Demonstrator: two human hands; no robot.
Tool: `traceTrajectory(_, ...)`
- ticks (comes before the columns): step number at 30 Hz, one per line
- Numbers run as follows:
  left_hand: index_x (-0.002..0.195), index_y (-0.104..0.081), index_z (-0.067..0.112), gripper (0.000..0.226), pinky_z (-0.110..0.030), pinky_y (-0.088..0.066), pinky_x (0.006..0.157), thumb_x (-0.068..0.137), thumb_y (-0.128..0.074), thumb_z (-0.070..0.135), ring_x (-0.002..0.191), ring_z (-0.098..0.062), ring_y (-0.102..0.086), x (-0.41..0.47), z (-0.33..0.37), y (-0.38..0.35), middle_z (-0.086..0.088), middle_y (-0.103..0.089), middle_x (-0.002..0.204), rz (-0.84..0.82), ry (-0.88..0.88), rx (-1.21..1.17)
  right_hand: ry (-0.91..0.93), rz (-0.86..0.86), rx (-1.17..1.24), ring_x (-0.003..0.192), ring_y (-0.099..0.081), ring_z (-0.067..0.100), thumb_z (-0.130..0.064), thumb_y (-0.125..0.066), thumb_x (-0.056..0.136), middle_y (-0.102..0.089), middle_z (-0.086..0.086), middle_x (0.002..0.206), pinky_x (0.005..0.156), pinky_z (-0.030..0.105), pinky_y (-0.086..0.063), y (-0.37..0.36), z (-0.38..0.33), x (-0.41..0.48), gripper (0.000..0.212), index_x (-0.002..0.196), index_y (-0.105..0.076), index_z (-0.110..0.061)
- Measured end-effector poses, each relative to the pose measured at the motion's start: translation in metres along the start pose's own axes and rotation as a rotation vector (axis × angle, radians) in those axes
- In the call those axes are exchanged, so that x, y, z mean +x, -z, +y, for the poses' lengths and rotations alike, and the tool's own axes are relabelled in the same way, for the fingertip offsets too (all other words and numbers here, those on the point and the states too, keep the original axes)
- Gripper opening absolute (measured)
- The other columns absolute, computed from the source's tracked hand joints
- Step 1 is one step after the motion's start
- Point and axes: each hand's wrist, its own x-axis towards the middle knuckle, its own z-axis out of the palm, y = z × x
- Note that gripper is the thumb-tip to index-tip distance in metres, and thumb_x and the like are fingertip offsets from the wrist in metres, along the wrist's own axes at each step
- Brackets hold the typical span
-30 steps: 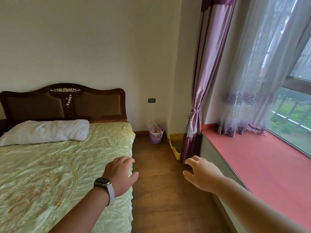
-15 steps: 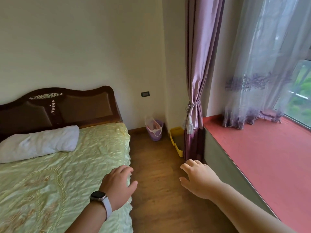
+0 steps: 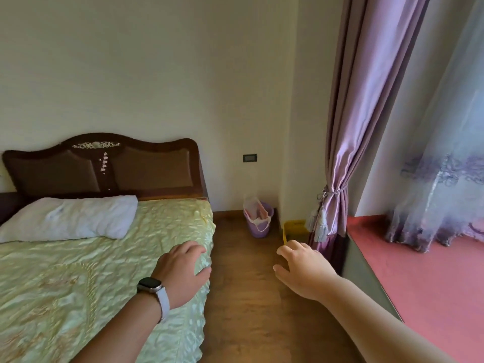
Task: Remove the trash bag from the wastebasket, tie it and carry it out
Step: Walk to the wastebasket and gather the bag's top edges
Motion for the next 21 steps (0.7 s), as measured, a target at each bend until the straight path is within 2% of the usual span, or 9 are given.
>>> traceTrajectory(10,0.127,-0.05,0.027,0.047,-0.027,-0.036,0.098,0.085,-0.048,0.048,0.124,-0.01,-0.043,0.159,-0.097,-0.062,0.014,-0.045,0.137,-0.166,0.013,-0.087,-0.11,-0.183,-0.037,0.127,-0.045,0.023,-0.053,-0.042,0.095,-0.047,-0.002,0.138,0.102,0.039,-0.042,-0.035,0.002,0.164,0.05,0.136,-0.048,-0.025)
traceTrajectory(21,0.127,-0.051,0.027,0.047,-0.031,-0.04,0.099,0.086,-0.047,0.049,0.123,-0.014,-0.046,0.342,-0.173,-0.057,0.011,-0.048,0.137,-0.187,-0.07,-0.113,-0.212,-0.136,-0.027,0.126,-0.047,0.019,-0.054,-0.043,0.095,-0.048,-0.005,0.139,0.103,0.037,-0.043,-0.009,-0.007,0.325,0.05,0.139,-0.047,-0.029)
